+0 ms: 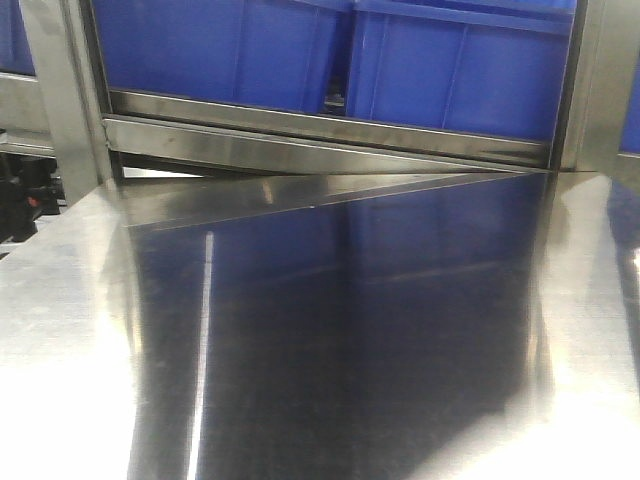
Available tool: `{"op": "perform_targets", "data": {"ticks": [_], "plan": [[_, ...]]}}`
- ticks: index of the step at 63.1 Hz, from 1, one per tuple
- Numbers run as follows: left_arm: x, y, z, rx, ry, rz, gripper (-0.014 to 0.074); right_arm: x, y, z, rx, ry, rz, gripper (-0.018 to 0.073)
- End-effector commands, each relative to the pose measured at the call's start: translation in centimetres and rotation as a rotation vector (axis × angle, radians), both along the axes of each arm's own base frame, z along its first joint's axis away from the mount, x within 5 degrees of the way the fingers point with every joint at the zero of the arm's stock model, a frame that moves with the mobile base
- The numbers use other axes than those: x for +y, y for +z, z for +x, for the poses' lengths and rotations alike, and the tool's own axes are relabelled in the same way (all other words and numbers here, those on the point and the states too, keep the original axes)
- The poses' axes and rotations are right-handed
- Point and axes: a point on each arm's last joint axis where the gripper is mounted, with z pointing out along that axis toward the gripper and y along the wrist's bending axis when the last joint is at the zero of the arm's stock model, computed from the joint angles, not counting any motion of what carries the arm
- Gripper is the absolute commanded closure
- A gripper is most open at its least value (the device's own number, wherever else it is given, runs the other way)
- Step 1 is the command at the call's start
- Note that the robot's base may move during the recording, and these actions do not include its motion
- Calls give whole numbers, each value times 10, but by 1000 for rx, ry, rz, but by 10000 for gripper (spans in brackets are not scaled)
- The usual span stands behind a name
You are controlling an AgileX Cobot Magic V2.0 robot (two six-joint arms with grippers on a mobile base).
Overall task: Pick and sort blue part to right shelf
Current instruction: 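Raise both held blue parts clear of the table, then drive the base away from the table holding both blue parts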
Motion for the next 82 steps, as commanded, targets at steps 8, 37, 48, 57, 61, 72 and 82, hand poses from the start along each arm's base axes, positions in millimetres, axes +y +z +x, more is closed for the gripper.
{"op": "perform_targets", "data": {"ticks": [8,37,48,57,61,72,82], "plan": [[1,17,-4,-117,-9,-44,293,0,23,-2,-193,4,15,293],[1,17,-4,-117,-9,-44,293,0,24,-2,-200,4,16,293],[1,17,-4,-117,-9,-44,293,0,24,-2,-200,4,16,293],[1,17,-4,-117,-9,-44,293,0,24,-2,-200,4,16,293],[1,17,-4,-117,-10,-45,293,0,24,-2,-200,4,16,293],[1,17,-4,-117,-10,-45,293,0,24,-2,-200,4,16,293],[1,17,-4,-117,-10,-45,293,0,24,-2,-200,4,16,293]]}}
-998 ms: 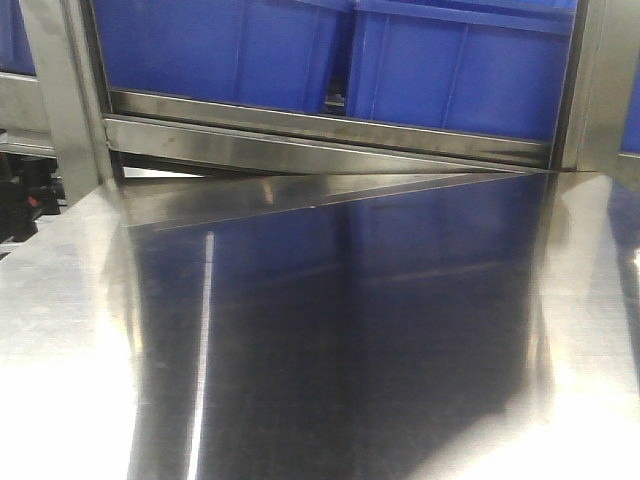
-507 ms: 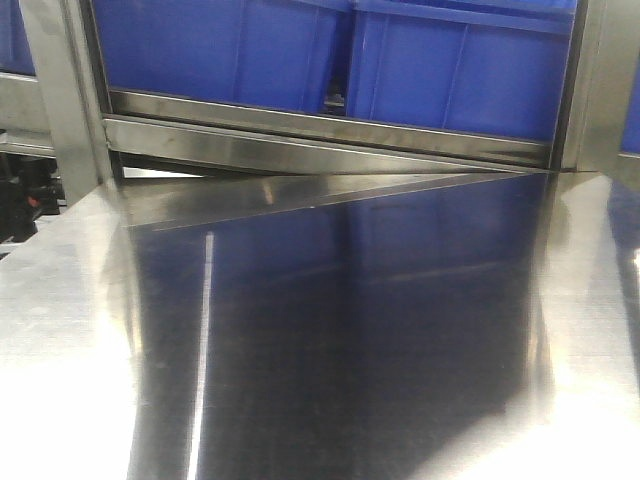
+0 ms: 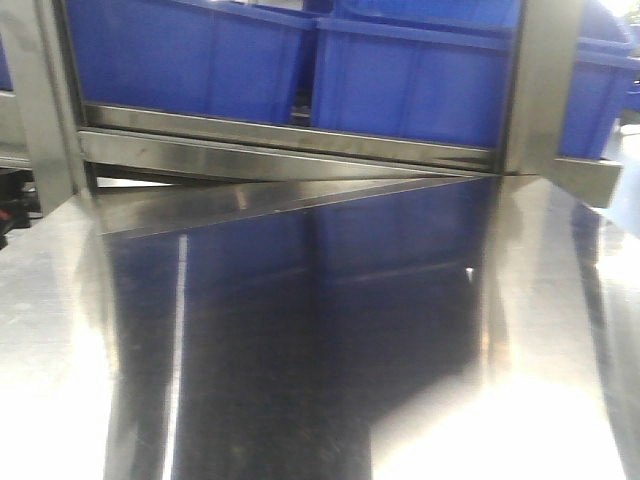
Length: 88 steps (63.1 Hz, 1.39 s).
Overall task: Pick and sort blue part to right shelf
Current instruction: 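Drive the base away from the table holding both blue parts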
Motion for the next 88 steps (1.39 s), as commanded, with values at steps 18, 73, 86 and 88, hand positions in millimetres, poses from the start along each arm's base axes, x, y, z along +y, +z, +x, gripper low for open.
{"op": "perform_targets", "data": {"ticks": [18,73,86,88], "plan": [[1,17,-4,-117,-11,-48,293,0,17,0,-114,-1,1,293],[1,17,-4,-116,-12,-50,293,0,17,0,-114,-1,1,293],[1,17,-4,-116,-12,-50,293,0,17,0,-114,-1,1,293],[1,17,-4,-116,-12,-50,293,0,17,0,-114,-1,1,293]]}}
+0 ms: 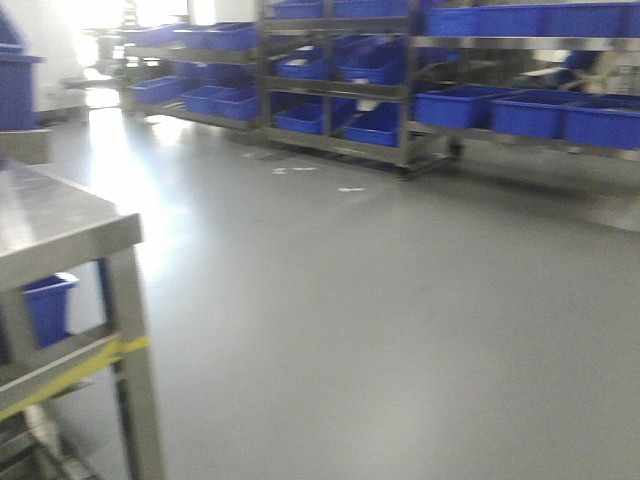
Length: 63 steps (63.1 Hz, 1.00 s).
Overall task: Pick and sort blue part to right shelf
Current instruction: 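Drive the base away from the table holding both blue parts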
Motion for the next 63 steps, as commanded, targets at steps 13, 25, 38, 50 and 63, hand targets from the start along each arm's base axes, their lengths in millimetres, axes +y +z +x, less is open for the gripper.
{"op": "perform_targets", "data": {"ticks": [13,25,38,50,63], "plan": [[1,17,-4,-115,-12,-50,293,0,16,0,-109,1,3,293],[1,17,-4,-115,-12,-50,293,0,16,0,-109,1,3,293],[1,17,-4,-115,-14,-50,293,0,16,0,-109,1,3,293],[1,17,-4,-115,-14,-50,293,0,16,0,-109,1,3,293],[1,17,-4,-115,-14,-50,293,0,16,0,-109,1,3,293]]}}
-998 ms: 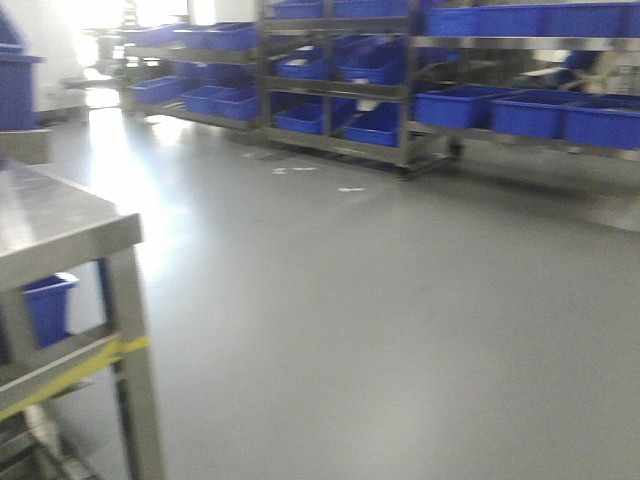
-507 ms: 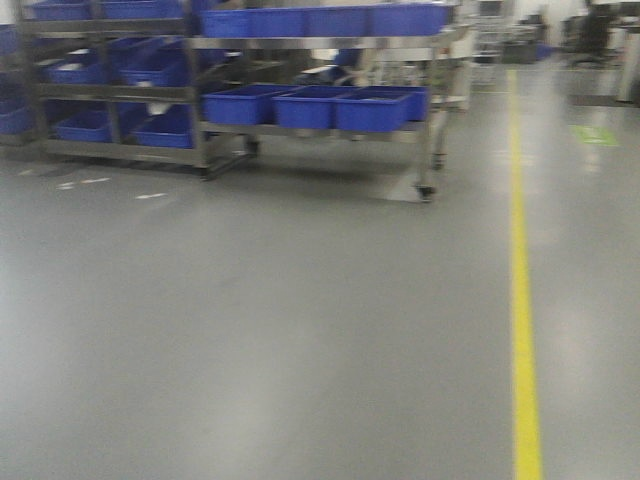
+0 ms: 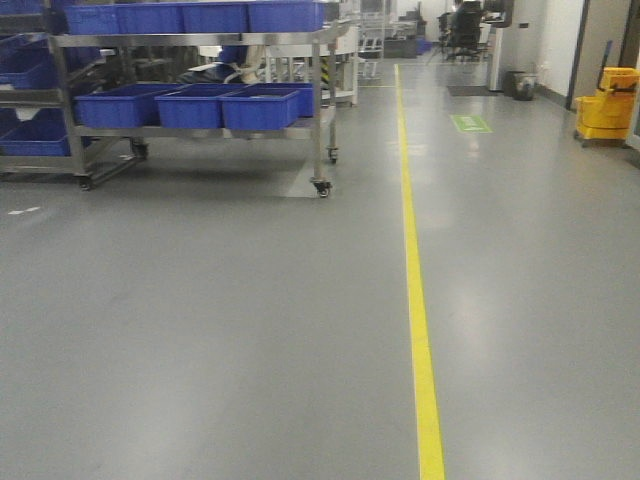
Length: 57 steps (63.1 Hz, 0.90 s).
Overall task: Pick and sort blue part to right shelf
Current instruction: 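Drive the base away from the table holding both blue parts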
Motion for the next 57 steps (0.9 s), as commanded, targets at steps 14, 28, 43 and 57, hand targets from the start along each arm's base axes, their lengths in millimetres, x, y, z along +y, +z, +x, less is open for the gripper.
{"op": "perform_targets", "data": {"ticks": [14,28,43,57], "plan": [[1,17,-4,-115,-14,-50,293,0,16,0,-109,1,3,293],[1,17,-4,-115,-14,-50,293,0,16,0,-109,1,3,293],[1,17,-4,-115,-14,-50,293,0,16,0,-109,1,3,293],[1,17,-4,-115,-14,-50,293,0,16,0,-109,1,3,293]]}}
